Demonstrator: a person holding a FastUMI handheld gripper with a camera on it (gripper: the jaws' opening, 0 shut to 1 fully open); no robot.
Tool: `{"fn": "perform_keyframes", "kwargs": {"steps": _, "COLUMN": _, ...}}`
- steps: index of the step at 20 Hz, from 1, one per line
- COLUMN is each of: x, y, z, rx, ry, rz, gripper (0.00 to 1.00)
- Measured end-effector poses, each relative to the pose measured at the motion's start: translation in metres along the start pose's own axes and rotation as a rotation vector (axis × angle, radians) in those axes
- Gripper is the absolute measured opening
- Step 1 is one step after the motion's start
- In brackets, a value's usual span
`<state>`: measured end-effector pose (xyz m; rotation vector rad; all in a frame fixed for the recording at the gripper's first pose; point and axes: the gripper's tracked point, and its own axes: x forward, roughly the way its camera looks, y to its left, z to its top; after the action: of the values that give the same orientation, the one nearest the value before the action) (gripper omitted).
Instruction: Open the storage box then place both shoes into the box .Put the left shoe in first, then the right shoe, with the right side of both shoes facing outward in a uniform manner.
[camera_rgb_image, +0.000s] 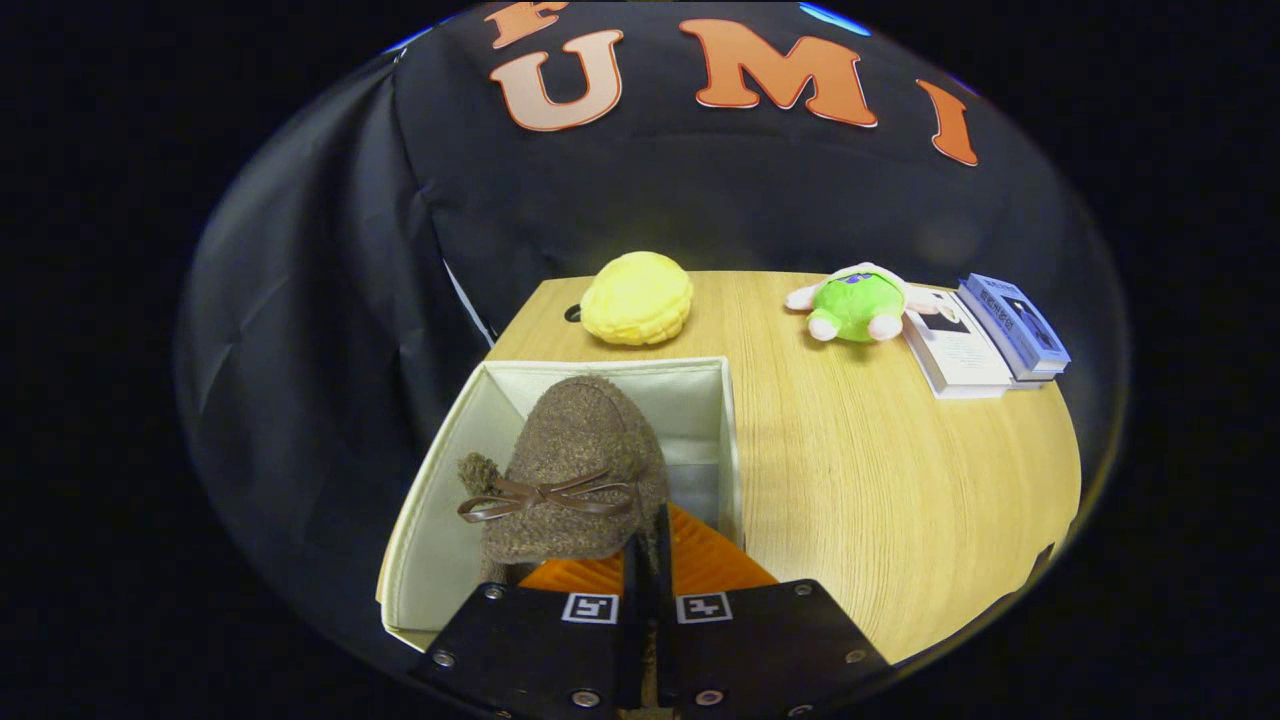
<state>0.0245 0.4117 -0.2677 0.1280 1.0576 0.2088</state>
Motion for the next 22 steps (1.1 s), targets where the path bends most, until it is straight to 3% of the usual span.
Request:
{"fn": "perform_keyframes", "kwargs": {"steps": 7, "x": -0.009, "y": 0.012, "z": -0.015, "rx": 0.013, "ry": 0.040, "rz": 0.020, "gripper": 0.26}}
{"fn": "perform_keyframes", "kwargs": {"steps": 12, "x": -0.034, "y": 0.005, "z": 0.000, "rx": 0.001, "ry": -0.029, "rz": 0.052, "gripper": 0.41}}
{"fn": "perform_keyframes", "kwargs": {"steps": 17, "x": -0.069, "y": -0.016, "z": 0.020, "rx": -0.047, "ry": -0.121, "rz": 0.084, "gripper": 0.48}}
{"fn": "perform_keyframes", "kwargs": {"steps": 22, "x": -0.116, "y": -0.042, "z": 0.041, "rx": -0.058, "ry": -0.264, "rz": 0.112, "gripper": 0.48}}
